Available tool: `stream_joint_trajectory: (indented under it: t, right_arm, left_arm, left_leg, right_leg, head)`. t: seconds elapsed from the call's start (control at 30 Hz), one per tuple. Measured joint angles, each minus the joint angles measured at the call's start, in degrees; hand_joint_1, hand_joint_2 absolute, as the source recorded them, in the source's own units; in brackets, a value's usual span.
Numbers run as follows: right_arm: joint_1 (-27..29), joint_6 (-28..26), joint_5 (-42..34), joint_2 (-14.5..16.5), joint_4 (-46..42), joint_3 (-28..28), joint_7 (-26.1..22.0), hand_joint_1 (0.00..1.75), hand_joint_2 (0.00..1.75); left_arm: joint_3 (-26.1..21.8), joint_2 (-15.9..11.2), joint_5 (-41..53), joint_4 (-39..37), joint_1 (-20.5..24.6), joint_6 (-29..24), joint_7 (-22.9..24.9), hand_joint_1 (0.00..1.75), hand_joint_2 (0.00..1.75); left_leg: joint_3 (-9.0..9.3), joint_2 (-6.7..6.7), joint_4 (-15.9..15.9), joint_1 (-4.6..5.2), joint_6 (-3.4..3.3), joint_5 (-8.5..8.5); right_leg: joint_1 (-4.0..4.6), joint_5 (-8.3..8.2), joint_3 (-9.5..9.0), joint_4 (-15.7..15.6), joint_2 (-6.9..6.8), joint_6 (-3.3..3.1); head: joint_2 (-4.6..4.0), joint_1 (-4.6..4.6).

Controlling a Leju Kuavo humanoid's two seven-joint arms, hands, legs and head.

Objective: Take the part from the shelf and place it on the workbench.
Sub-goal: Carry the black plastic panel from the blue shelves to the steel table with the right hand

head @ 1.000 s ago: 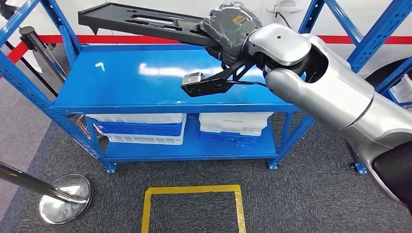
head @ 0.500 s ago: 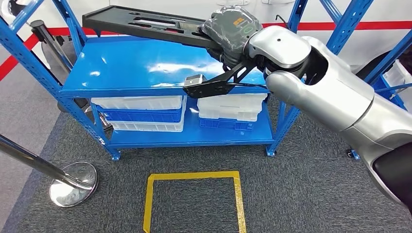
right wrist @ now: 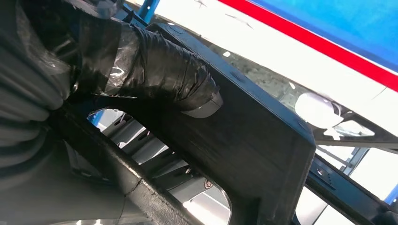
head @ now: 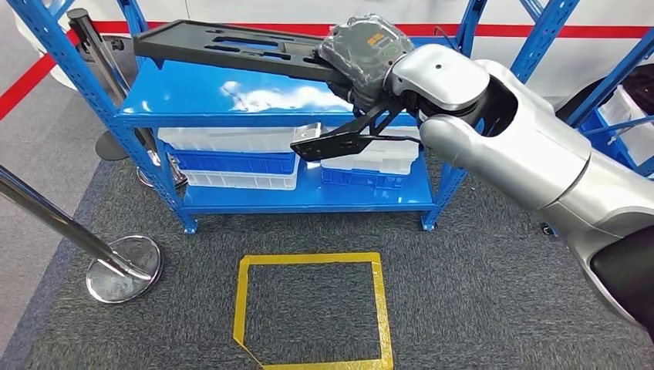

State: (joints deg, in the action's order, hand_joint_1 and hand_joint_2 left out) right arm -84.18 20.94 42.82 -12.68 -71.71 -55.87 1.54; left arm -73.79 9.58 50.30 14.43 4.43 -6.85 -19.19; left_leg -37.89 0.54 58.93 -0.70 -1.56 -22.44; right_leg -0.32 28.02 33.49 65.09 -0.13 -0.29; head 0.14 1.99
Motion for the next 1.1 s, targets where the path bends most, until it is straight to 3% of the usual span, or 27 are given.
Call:
stream_joint_trajectory:
  t: [0.07,0.13,0.17,0.23,0.3,0.33,0.37,0.4,0.43,0.5,0.57,0.67,0.7,0.77,0.83,0.87,0.9,0.97,1.03,1.1]
  right_arm:
    - [-0.1,0.0,0.0,0.2,0.0,0.0,-0.1,1.75,1.75]
    - [-0.3,0.0,0.0,0.2,0.1,-0.1,-0.2,1.75,1.75]
    - [-0.3,0.0,-0.1,0.3,0.1,-0.1,-0.2,1.75,1.75]
    - [-0.4,0.0,-0.1,0.4,0.2,-0.2,-0.3,1.75,1.75]
    - [-0.4,0.0,-0.1,0.4,0.3,-0.3,-0.3,1.75,1.75]
    - [-0.4,0.0,-0.1,0.4,0.3,-0.4,-0.3,1.75,1.75]
    - [-0.3,0.1,-0.1,0.4,0.4,-0.5,-0.3,1.75,1.75]
    - [-0.3,0.1,-0.1,0.4,0.4,-0.6,-0.3,1.75,1.75]
    - [-0.4,0.1,-0.1,0.4,0.4,-0.7,-0.3,1.75,1.75]
    - [-0.5,0.1,-0.1,0.4,0.5,-0.7,-0.3,1.75,1.75]
    - [-0.7,0.0,-0.1,0.4,0.5,-0.7,-0.3,1.75,1.75]
    - [-0.7,0.1,-0.4,0.1,0.7,-0.7,-0.3,1.75,1.75]
    - [-0.6,0.1,-0.4,0.0,0.7,-0.7,-0.4,1.75,1.75]
    - [-0.6,0.2,-0.5,-0.4,0.8,-0.7,-0.5,1.75,1.75]
    - [-0.6,0.3,-0.6,-0.7,0.8,-0.7,-0.5,1.75,1.75]
    - [-0.6,0.4,-0.6,-0.9,0.8,-0.7,-0.5,1.75,1.75]
    - [-0.6,0.4,-0.6,-1.1,0.8,-0.8,-0.5,1.75,1.75]
    - [-0.6,0.5,-0.8,-1.4,0.9,-0.8,-0.5,1.75,1.75]
    - [-0.6,0.5,-1.0,-1.6,0.8,-0.8,-0.6,1.75,1.75]
    - [-0.6,0.4,-1.3,-1.8,0.6,-0.8,-0.7,1.75,1.75]
  left_arm:
    - [0.0,0.2,0.0,0.0,0.0,0.0,0.0,0.00,1.75]
    - [0.0,0.2,0.0,0.0,-0.1,-0.2,0.0,0.00,1.75]
    - [0.0,0.3,0.1,0.0,-0.1,-0.3,0.0,0.00,1.75]
    - [0.0,0.3,0.2,0.0,-0.1,-0.5,0.0,0.00,1.75]
    - [0.0,0.3,0.2,0.0,-0.1,-0.6,0.0,0.00,1.75]
    - [0.0,0.3,0.2,0.0,-0.1,-0.6,0.0,0.00,1.75]
    - [0.0,0.3,0.2,0.0,-0.1,-0.7,0.0,0.00,1.75]
    - [0.0,0.3,0.2,0.0,-0.1,-0.7,0.0,0.00,1.75]
    - [0.0,0.3,0.2,0.0,-0.1,-0.7,0.0,0.00,1.75]
    - [0.0,0.3,0.2,0.0,-0.1,-0.7,0.0,0.00,1.75]
    - [0.0,0.3,0.2,0.0,-0.1,-0.7,0.0,0.00,1.75]
    - [0.0,0.5,0.5,0.0,-0.1,-0.9,-0.1,0.00,1.75]
    - [0.0,0.5,0.6,0.0,-0.1,-1.0,-0.1,0.00,1.75]
    - [0.0,0.7,0.8,0.0,0.0,-1.1,-0.1,0.00,1.75]
    - [0.0,0.7,1.1,0.0,0.0,-1.3,-0.2,0.00,1.75]
    - [0.0,0.8,1.2,0.0,0.0,-1.5,-0.2,0.00,1.75]
    - [0.0,0.8,1.3,0.0,-0.1,-1.6,-0.2,0.00,1.75]
    - [0.0,1.1,1.6,0.0,0.0,-1.7,-0.1,0.00,1.75]
    - [0.1,1.5,1.9,-0.1,0.0,-1.8,0.0,0.00,1.75]
    - [0.1,1.8,1.9,-0.1,0.0,-1.8,0.0,0.00,1.75]
  left_leg:
    - [-0.48,0.03,-0.2,-0.14,0.63,0.99]
    - [-0.64,-0.01,-0.8,-0.30,1.36,1.92]
    - [-0.89,-0.08,-0.8,-0.33,1.69,1.53]
    - [-2.06,-0.23,2.4,-0.38,2.29,-2.20]
    - [-3.98,-0.29,9.6,-0.60,2.83,-7.34]
    - [-4.68,-0.29,13.1,-0.73,3.09,-8.72]
    - [-4.66,-0.28,15.0,-0.84,3.34,-8.85]
    - [-3.61,-0.28,14.9,-0.98,3.56,-7.91]
    - [-1.50,-0.27,12.6,-1.14,3.76,-6.36]
    - [3.43,-0.44,5.2,-1.28,4.08,-4.84]
    - [5.72,-0.79,0.9,-1.09,3.88,-5.30]
    - [5.11,-0.81,0.2,-0.85,2.40,-4.55]
    - [4.68,-0.65,0.0,-0.85,1.62,-3.99]
    - [3.54,-0.35,-0.2,-0.75,0.36,-2.82]
    - [2.10,-0.29,-0.1,-0.41,-0.12,-1.70]
    - [1.37,-0.30,-0.1,-0.22,-0.19,-1.13]
    - [0.64,-0.30,0.0,-0.04,-0.21,-0.57]
    - [-0.68,-0.33,0.1,0.29,-0.19,0.53]
    - [-1.56,-0.33,0.1,0.50,0.01,1.63]
    - [-1.81,-0.24,-0.4,0.34,0.48,2.89]
  right_leg:
    - [0.52,1.20,-3.22,-5.4,0.03,-0.46]
    - [0.58,0.41,-3.43,-6.8,-0.05,-0.78]
    - [0.44,-0.35,-3.19,-7.3,-0.17,-1.12]
    - [0.00,-1.76,-2.41,-8.2,-0.47,-1.91]
    - [0.01,-2.83,-1.01,-8.1,-0.53,-2.23]
    - [-0.02,-3.28,-0.25,-7.9,-0.52,-2.17]
    - [-0.09,-3.65,0.50,-7.6,-0.51,-2.03]
    - [-0.21,-3.92,1.22,-7.2,-0.53,-1.84]
    - [-0.36,-4.12,1.88,-6.7,-0.56,-1.64]
    - [-0.53,-4.40,3.13,-5.7,-0.64,-1.13]
    - [-0.41,-4.99,4.09,-5.1,-0.65,-0.43]
    - [-0.49,-5.57,4.96,-5.1,-0.48,0.73]
    - [-0.58,-4.42,5.39,-4.3,-0.39,0.96]
    - [-0.69,0.72,6.93,0.8,-0.17,1.15]
    - [-0.63,5.34,8.35,8.2,-0.10,1.20]
    - [-0.58,5.85,8.31,10.6,-0.09,1.13]
    - [-0.49,5.11,7.46,11.1,-0.08,0.94]
    - [-0.06,2.05,2.96,6.4,-0.04,0.07]
    - [0.48,1.77,-2.70,-1.8,-0.07,-0.96]
    - [0.94,2.44,-4.97,-6.1,-0.06,-1.32]
  head:
    - [-0.01,-0.01]
    - [-0.01,-0.02]
    - [-0.01,-0.01]
    - [-0.01,0.03]
    - [-0.01,0.06]
    - [-0.01,0.05]
    - [0.00,0.05]
    - [0.00,0.05]
    - [0.00,0.06]
    - [-0.01,0.06]
    - [0.01,0.04]
    - [0.00,0.01]
    - [-0.01,-0.01]
    - [-0.01,-0.03]
    - [-0.01,-0.02]
    - [-0.01,-0.02]
    - [-0.01,-0.02]
    - [0.00,-0.01]
    - [0.01,0.02]
    - [0.01,0.01]
